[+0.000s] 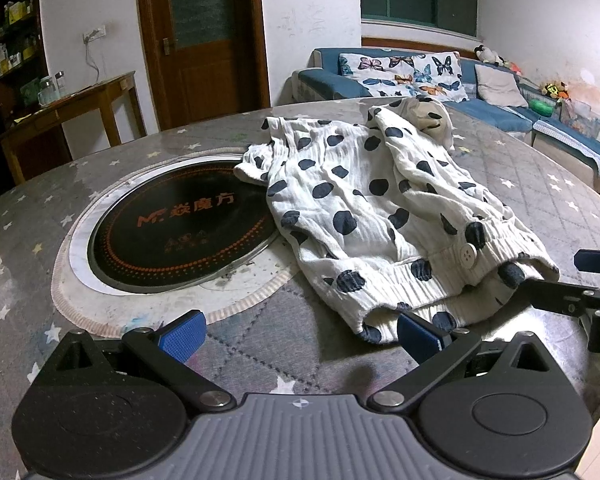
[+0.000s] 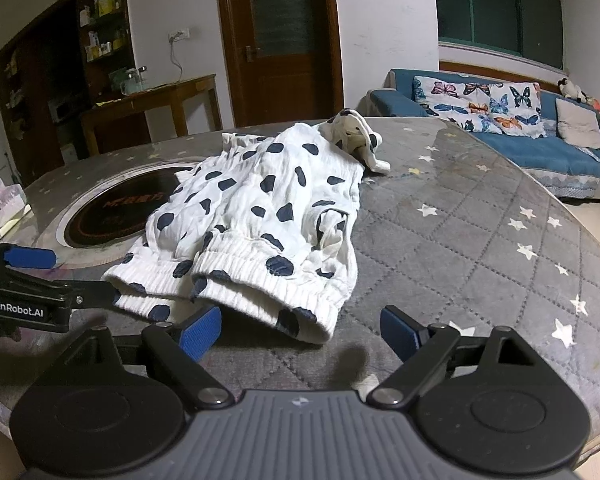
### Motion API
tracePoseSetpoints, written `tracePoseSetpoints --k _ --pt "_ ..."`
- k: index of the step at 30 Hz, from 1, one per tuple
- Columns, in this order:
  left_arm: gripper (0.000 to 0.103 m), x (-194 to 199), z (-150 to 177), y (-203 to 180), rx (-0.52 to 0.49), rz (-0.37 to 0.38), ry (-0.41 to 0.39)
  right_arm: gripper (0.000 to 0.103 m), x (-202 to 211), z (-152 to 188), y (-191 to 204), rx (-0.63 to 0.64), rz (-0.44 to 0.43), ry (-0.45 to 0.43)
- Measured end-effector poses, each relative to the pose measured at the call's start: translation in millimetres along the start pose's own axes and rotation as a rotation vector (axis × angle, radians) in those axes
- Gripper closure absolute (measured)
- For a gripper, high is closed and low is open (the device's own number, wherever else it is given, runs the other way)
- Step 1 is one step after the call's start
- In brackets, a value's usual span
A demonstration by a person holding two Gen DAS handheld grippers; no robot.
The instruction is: Fold clothes
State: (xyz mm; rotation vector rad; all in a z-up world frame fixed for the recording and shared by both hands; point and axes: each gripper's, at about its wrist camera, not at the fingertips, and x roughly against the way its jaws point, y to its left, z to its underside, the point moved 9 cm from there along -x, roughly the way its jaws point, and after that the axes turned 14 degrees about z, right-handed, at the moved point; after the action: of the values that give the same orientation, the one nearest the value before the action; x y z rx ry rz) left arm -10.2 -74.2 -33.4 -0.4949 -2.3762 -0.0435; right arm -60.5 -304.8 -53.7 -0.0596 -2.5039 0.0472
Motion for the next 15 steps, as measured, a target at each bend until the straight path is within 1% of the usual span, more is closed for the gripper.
tracePoseSetpoints --k 5,8,10,15 --pt "0.0 -3.4 0.9 -1.6 -0.004 0.003 0.009 0.02 -2.2 0.4 -1.1 -0.006 -0.007 0.01" --pt "0.0 -5.7 0.8 -1.9 -0.005 0.004 0.012 0.024 -4.4 1.1 -1.8 -0.011 -0.013 0.018" --pt "0.0 -6.6 0.4 -1.6 -0.005 0.004 0.012 0.03 -5.7 1.3 -2.3 -0.011 -0.015 0.023" --pt "0.0 -8.9 -1.3 -1.4 -0.007 0.008 0.009 0.035 -8.3 0.9 -4.4 -0.009 -0.012 0.029"
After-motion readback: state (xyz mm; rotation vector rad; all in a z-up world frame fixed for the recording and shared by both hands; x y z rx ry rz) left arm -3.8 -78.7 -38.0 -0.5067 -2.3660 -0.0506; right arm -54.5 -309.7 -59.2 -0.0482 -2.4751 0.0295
